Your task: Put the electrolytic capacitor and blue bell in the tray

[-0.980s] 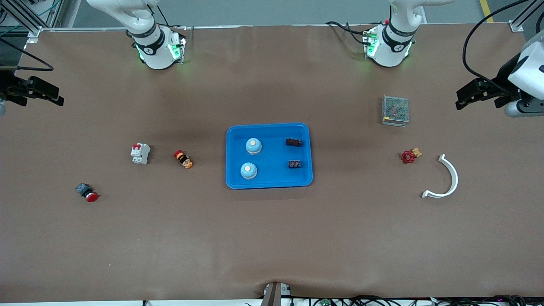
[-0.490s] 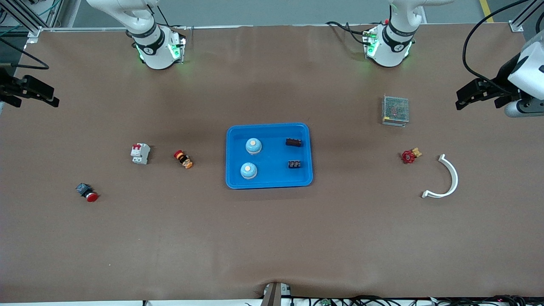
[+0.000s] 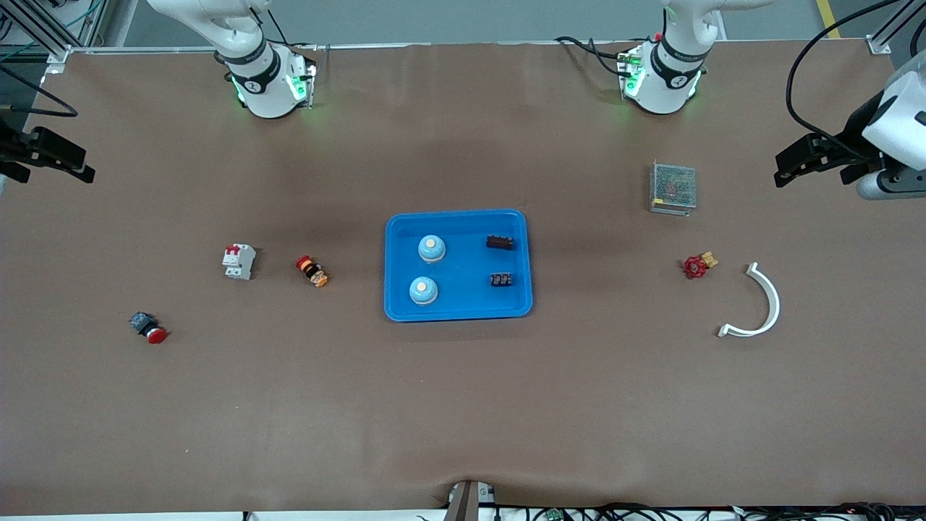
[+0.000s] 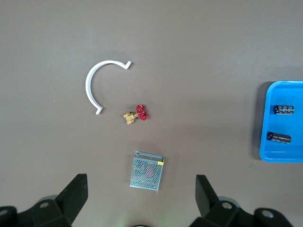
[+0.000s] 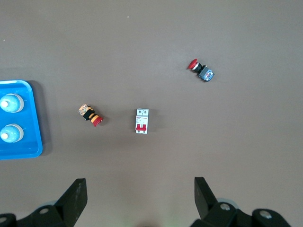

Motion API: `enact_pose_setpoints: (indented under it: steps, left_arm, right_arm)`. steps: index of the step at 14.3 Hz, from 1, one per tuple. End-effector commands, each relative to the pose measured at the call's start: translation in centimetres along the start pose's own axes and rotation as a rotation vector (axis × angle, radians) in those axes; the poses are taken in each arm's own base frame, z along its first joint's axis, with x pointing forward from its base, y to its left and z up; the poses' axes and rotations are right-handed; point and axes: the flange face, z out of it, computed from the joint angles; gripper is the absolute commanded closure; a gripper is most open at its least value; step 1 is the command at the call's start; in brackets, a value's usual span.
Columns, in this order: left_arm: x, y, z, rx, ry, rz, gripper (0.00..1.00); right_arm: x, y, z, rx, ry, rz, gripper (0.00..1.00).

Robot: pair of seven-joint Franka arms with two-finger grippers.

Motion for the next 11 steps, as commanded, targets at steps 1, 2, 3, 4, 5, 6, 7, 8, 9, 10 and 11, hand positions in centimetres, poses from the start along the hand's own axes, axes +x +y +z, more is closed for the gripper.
enact_pose_setpoints:
  steps: [1, 2, 3, 4, 5, 6, 7, 8, 9, 10, 11]
  left_arm:
    - [-0.05, 0.13, -0.43, 0.042, 0.01, 0.018, 0.0]
    - [-0.05, 0.22, -0.36, 0.042, 0.008, 0.021, 0.0]
    - [-0.1, 0.22, -0.44, 0.042, 0.01, 0.021, 0.0]
    - [-0.17, 0.38, -0.45, 0.042, 0.01, 0.024, 0.0]
    - [-0.24, 0.3, -0.34, 0.043, 0.009, 0.022, 0.0]
    - [-0.36, 0.3, -0.18, 0.044, 0.007, 0.023, 0.0]
    - [-0.39, 0.3, -0.13, 0.044, 0.007, 0.023, 0.0]
    - [-0.39, 0.22, -0.06, 0.044, 0.005, 0.021, 0.0]
    - [-0.37, 0.22, -0.07, 0.044, 0.007, 0.021, 0.0]
    - [-0.34, 0.23, -0.1, 0.043, 0.01, 0.021, 0.0]
    - [-0.31, 0.32, -0.13, 0.043, 0.013, 0.023, 0.0]
  right_arm:
    - [-0.64, 0.18, -0.9, -0.013, 0.016, 0.008, 0.0]
    - [-0.63, 0.1, -0.83, -0.013, 0.015, 0.006, 0.0]
    - [-0.64, 0.18, -0.83, -0.013, 0.015, 0.009, 0.0]
    - [-0.73, 0.09, -0.99, -0.013, 0.018, 0.006, 0.0]
    - [-1.06, 0.09, -1.42, -0.013, 0.028, 0.006, 0.0]
    - [-1.12, 0.1, -1.53, -0.013, 0.038, 0.006, 0.0]
    - [-1.17, 0.1, -1.53, -0.013, 0.038, 0.006, 0.0]
    - [-1.16, 0.02, -1.53, -0.013, 0.038, 0.005, 0.0]
    - [-1.17, 0.1, -1.53, -0.013, 0.038, 0.006, 0.0]
    - [-1.19, 0.1, -1.59, -0.013, 0.038, 0.006, 0.0]
    - [-1.17, 0.18, -1.49, -0.013, 0.033, 0.008, 0.0]
